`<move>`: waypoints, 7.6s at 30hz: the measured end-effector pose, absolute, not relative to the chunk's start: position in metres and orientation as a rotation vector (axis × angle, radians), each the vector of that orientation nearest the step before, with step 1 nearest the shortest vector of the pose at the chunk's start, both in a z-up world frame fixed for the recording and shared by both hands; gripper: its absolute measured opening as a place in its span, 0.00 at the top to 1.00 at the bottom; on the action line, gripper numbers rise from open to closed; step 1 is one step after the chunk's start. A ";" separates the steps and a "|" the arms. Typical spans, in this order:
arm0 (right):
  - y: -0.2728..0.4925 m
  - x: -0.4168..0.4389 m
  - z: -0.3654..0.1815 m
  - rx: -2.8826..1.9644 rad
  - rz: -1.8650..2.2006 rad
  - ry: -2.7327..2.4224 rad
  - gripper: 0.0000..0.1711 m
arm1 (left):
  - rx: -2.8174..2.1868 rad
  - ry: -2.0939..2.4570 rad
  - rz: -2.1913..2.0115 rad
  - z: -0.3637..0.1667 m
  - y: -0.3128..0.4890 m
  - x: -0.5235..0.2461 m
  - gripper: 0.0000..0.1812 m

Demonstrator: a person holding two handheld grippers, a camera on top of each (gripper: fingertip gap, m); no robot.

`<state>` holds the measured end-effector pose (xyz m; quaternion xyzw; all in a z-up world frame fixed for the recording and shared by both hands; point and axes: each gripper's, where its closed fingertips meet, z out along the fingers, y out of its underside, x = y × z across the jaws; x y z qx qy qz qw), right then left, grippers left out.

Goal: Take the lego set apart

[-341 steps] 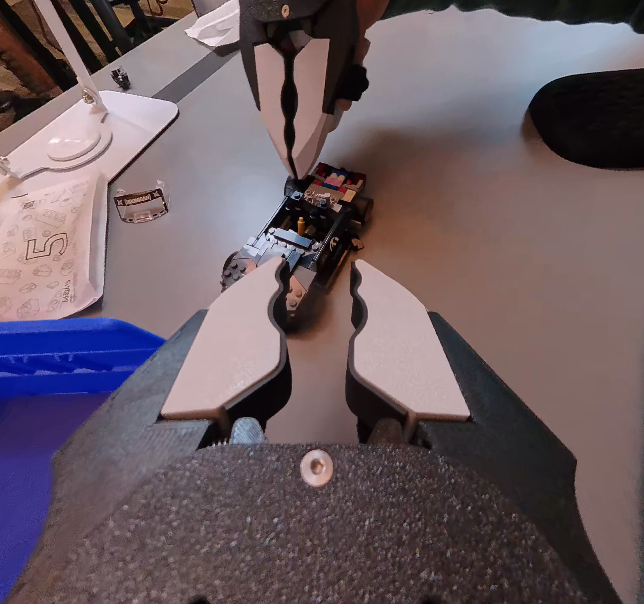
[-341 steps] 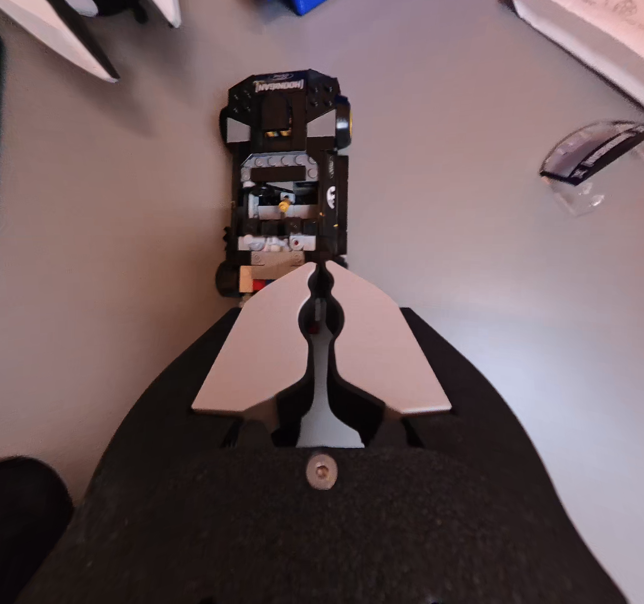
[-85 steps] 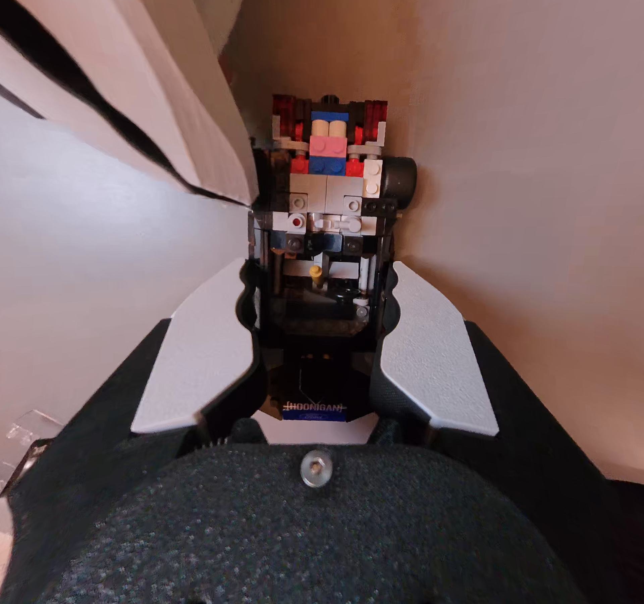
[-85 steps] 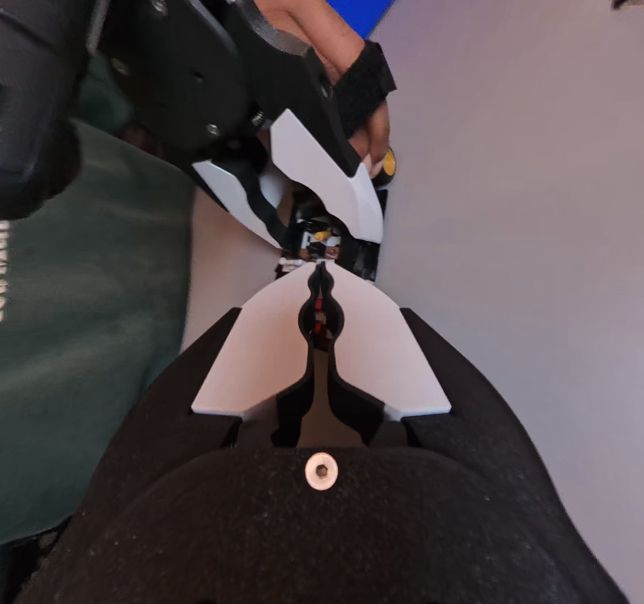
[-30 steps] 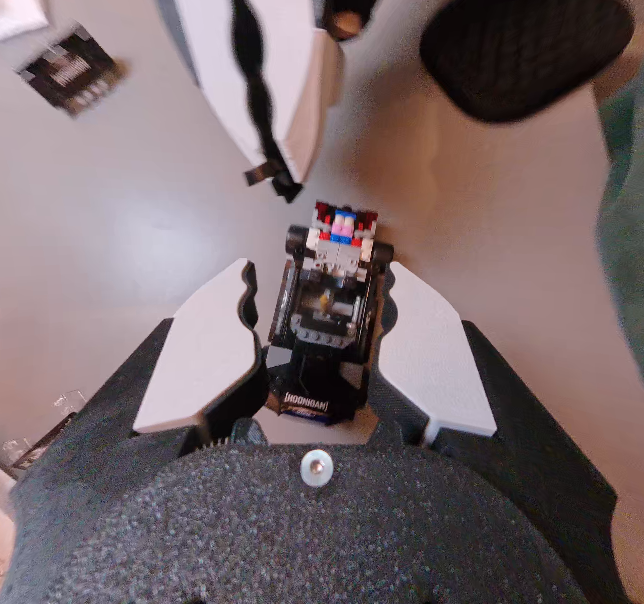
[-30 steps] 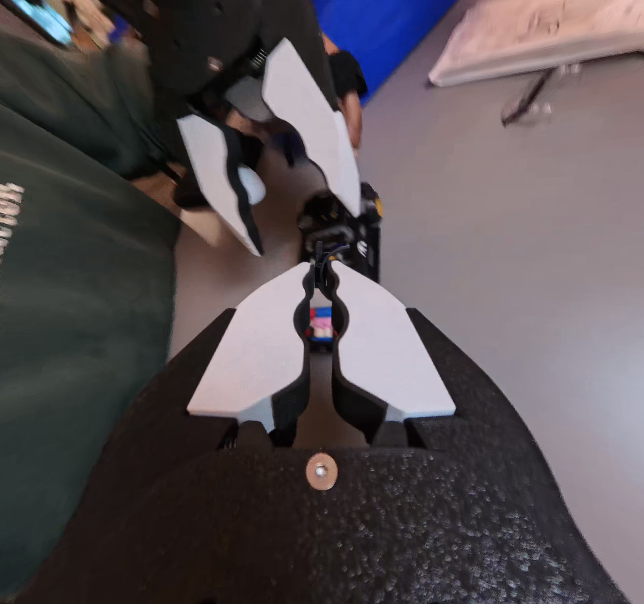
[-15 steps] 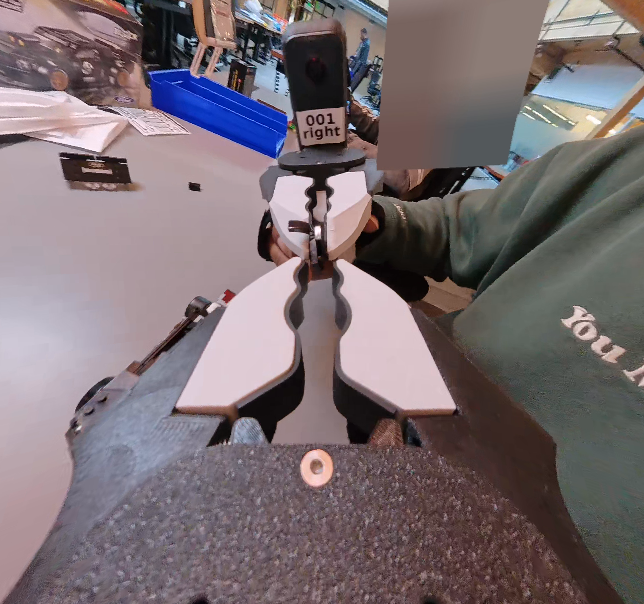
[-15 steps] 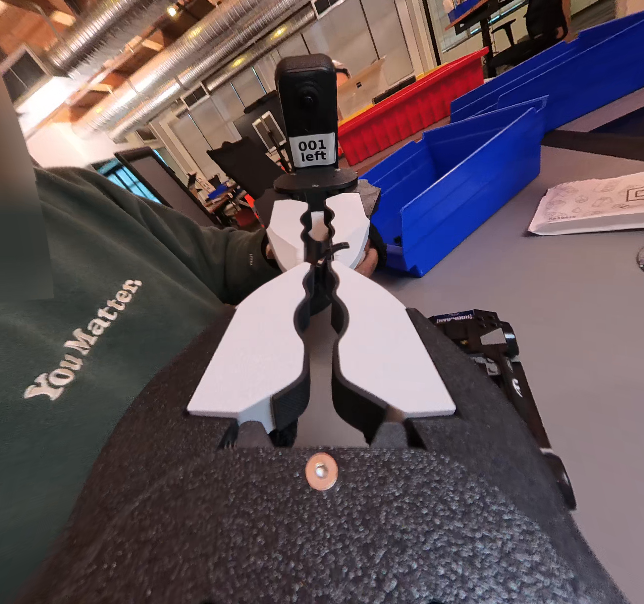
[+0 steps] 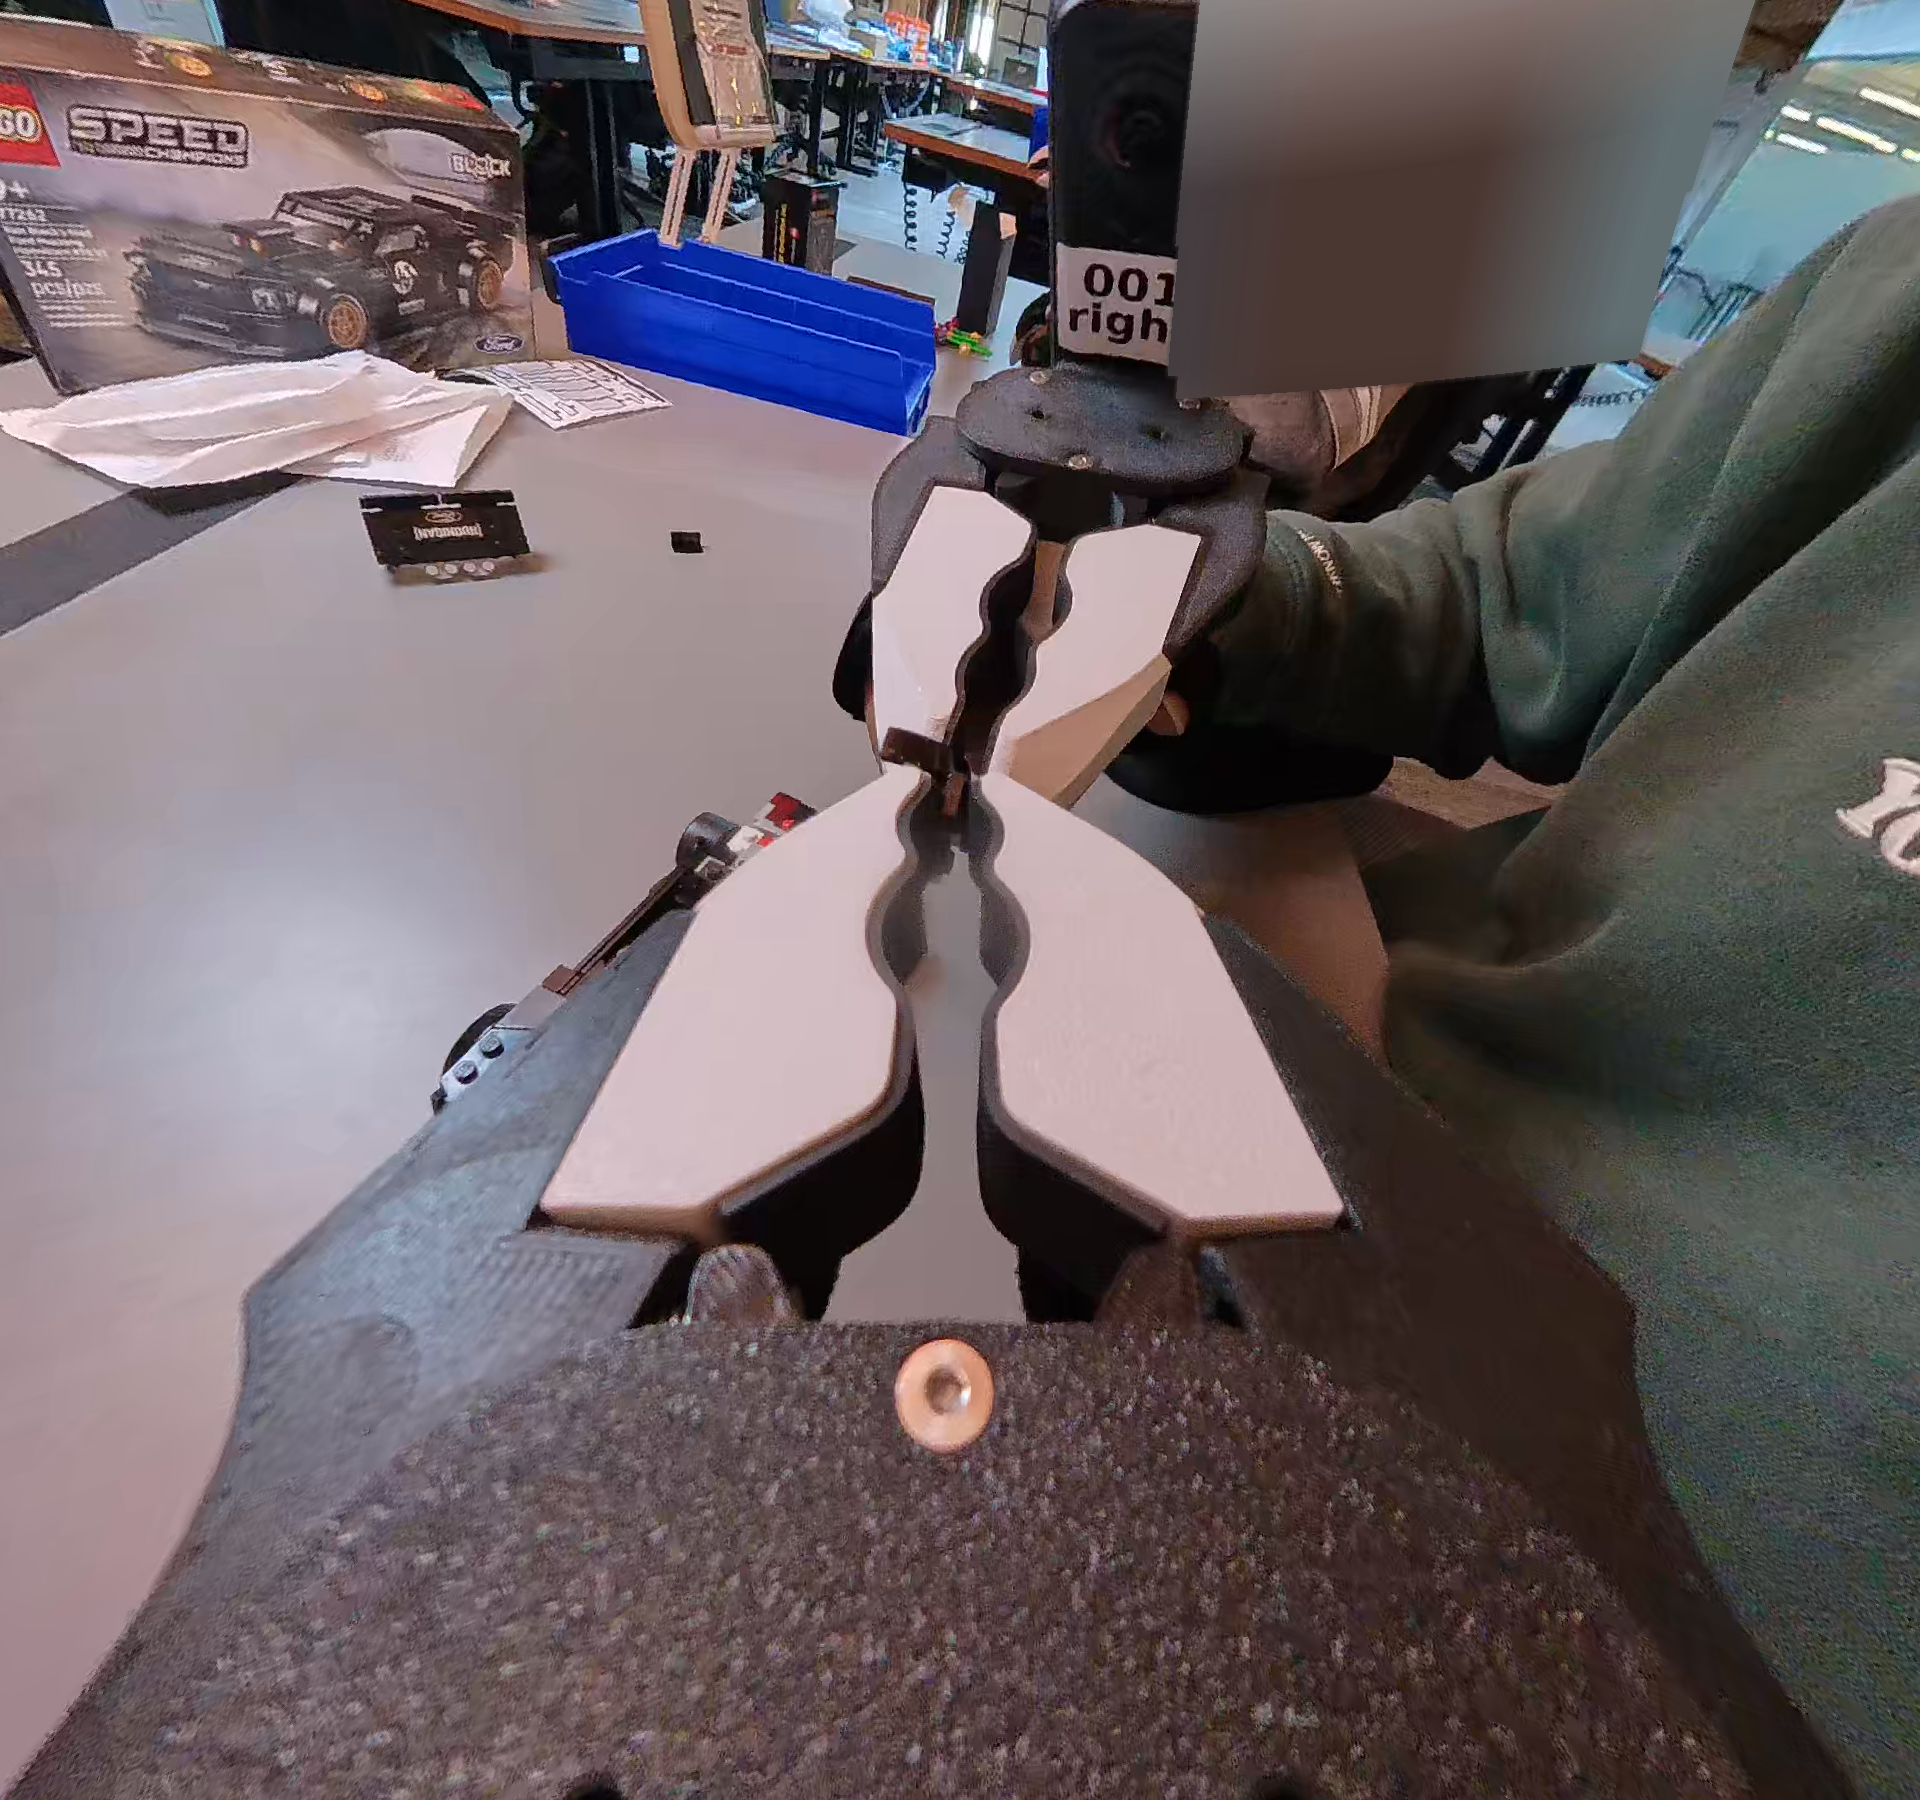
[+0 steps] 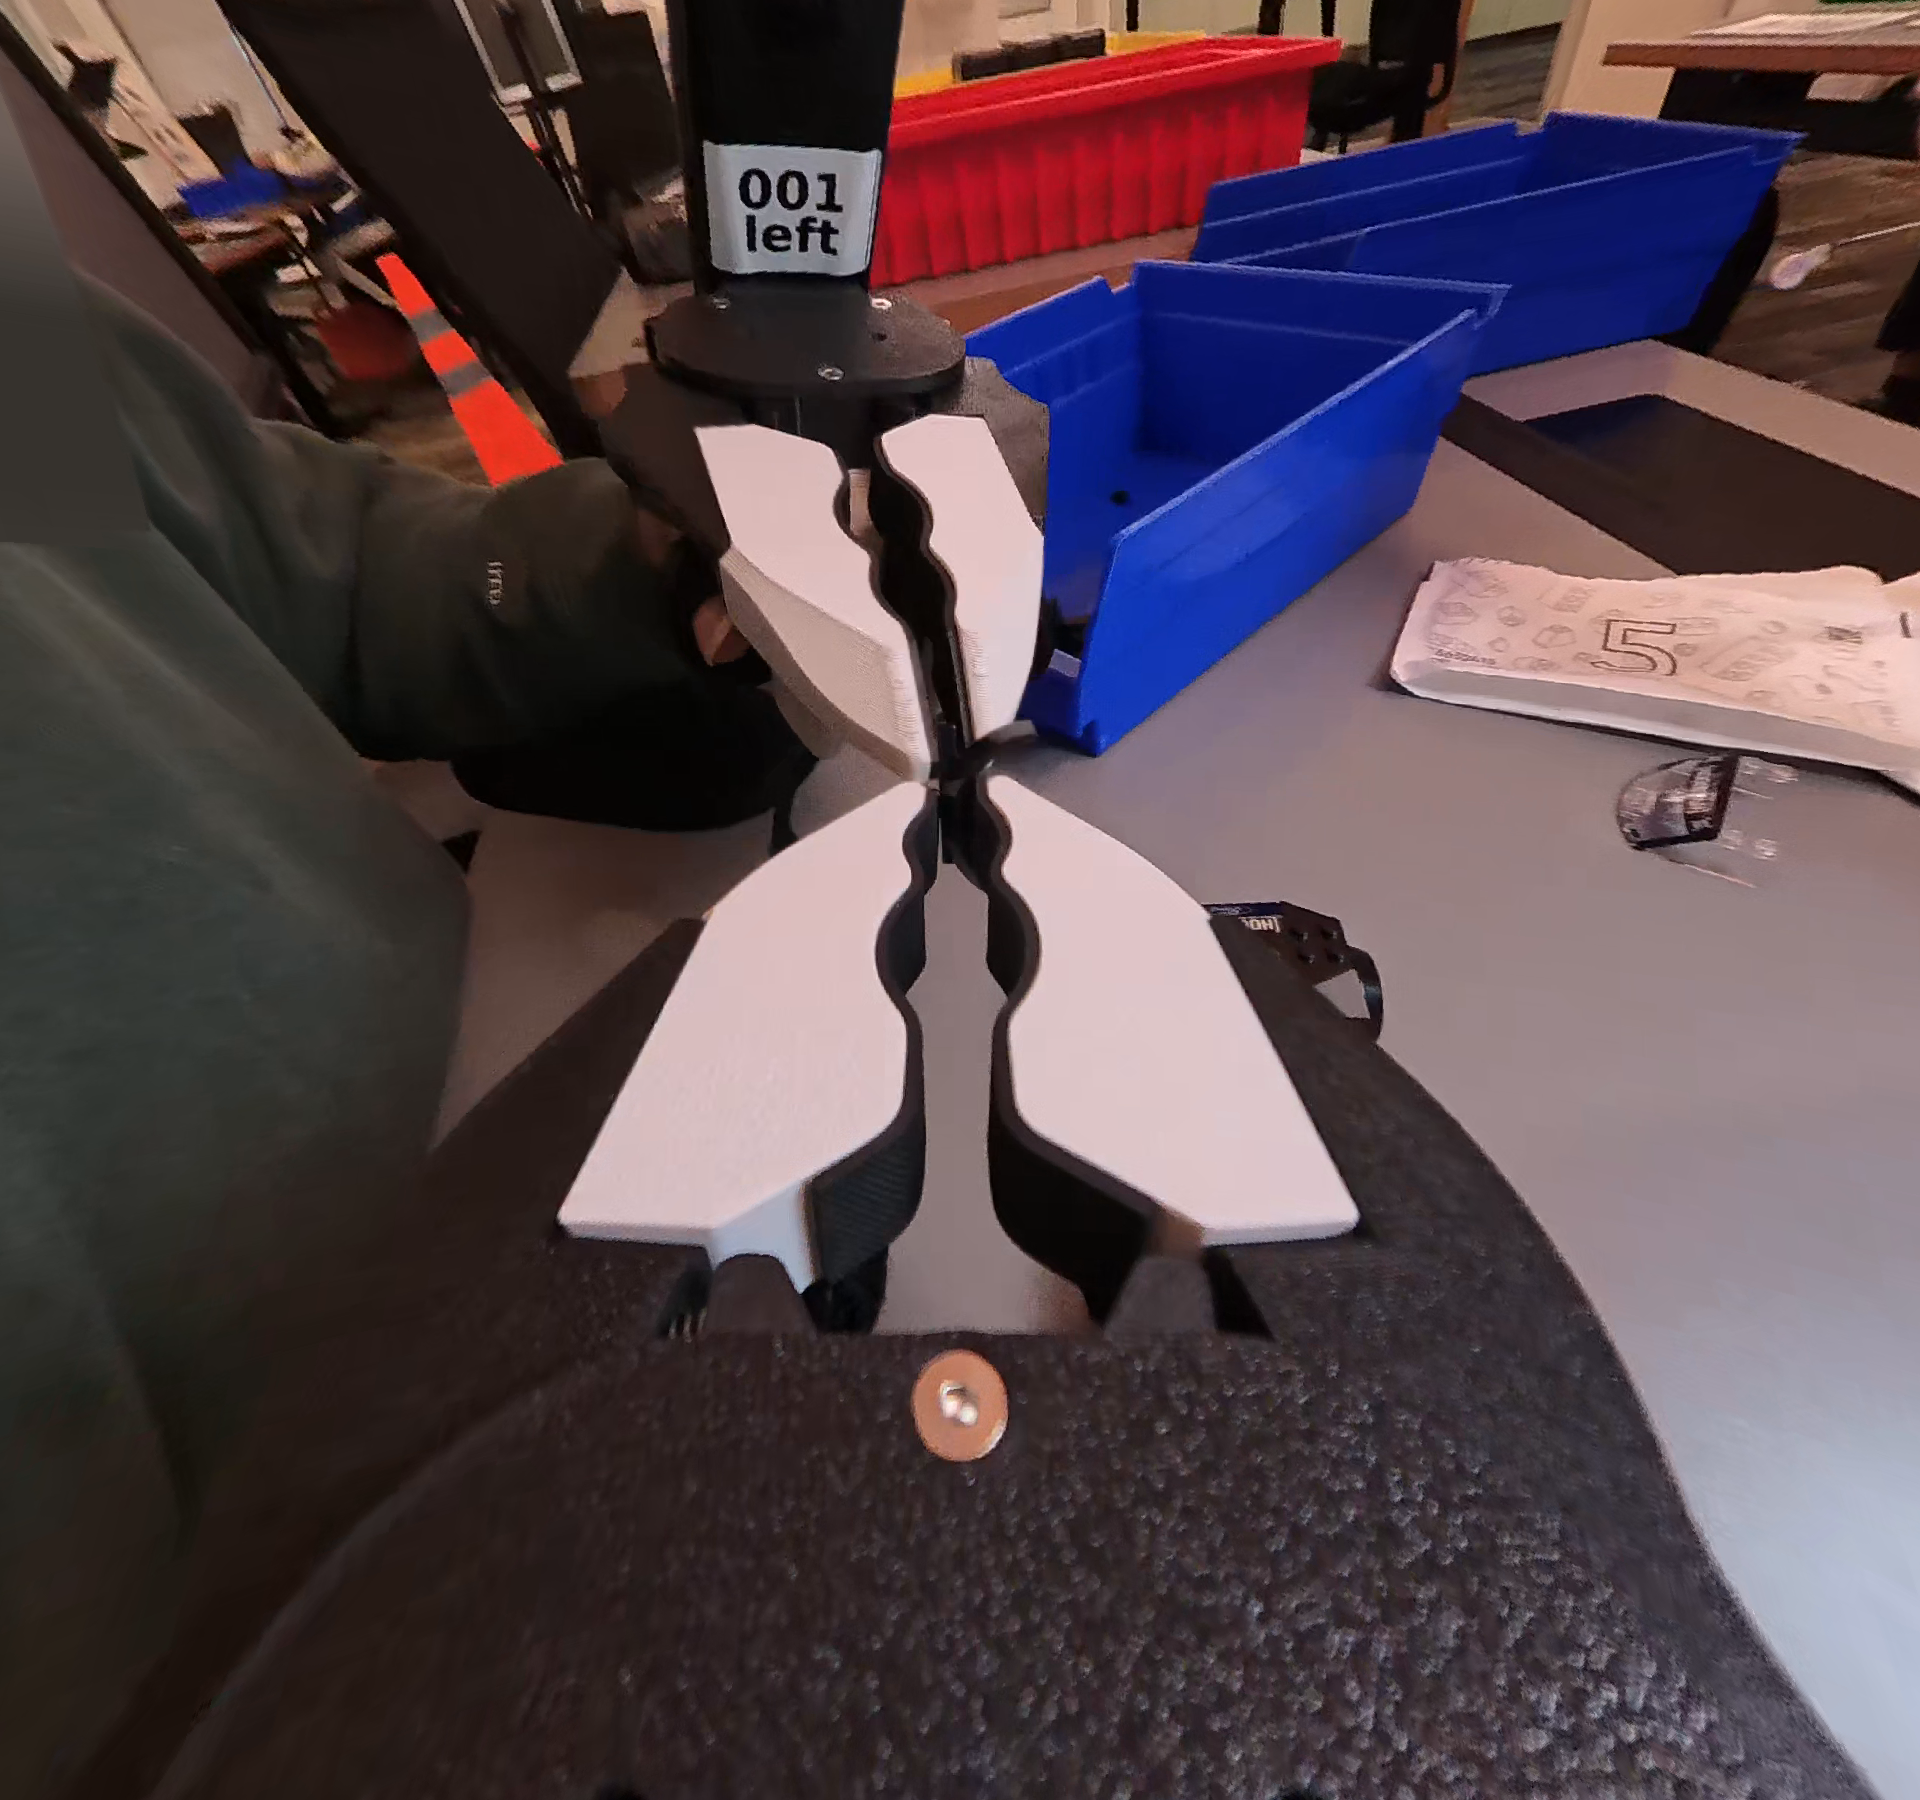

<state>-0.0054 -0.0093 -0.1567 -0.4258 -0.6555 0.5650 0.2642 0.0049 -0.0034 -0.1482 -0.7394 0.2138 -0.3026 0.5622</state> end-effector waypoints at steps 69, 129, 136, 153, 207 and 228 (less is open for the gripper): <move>0.102 0.010 -0.234 -1.430 1.138 -1.981 0.92 | -2.283 -0.208 0.236 -0.195 -0.076 -0.231 0.68; 0.168 -0.021 -0.273 -1.451 0.816 -2.129 0.87 | -2.191 0.824 -0.279 -0.199 0.061 -0.025 0.61; 0.167 -0.034 -0.286 -1.440 0.753 -2.232 0.91 | -2.149 0.738 -0.234 -0.186 0.033 -0.031 0.64; 0.028 -0.013 -0.121 -1.525 2.444 -1.391 0.96 | -1.740 0.588 -0.045 -0.140 0.031 -0.014 0.86; 0.061 0.010 -0.243 -1.313 1.026 -2.019 0.85 | -2.412 0.441 -0.339 -0.233 -0.084 -0.097 0.91; 0.077 0.011 -0.234 -1.327 1.007 -1.942 0.86 | -2.539 0.602 -0.295 -0.272 -0.103 -0.063 1.00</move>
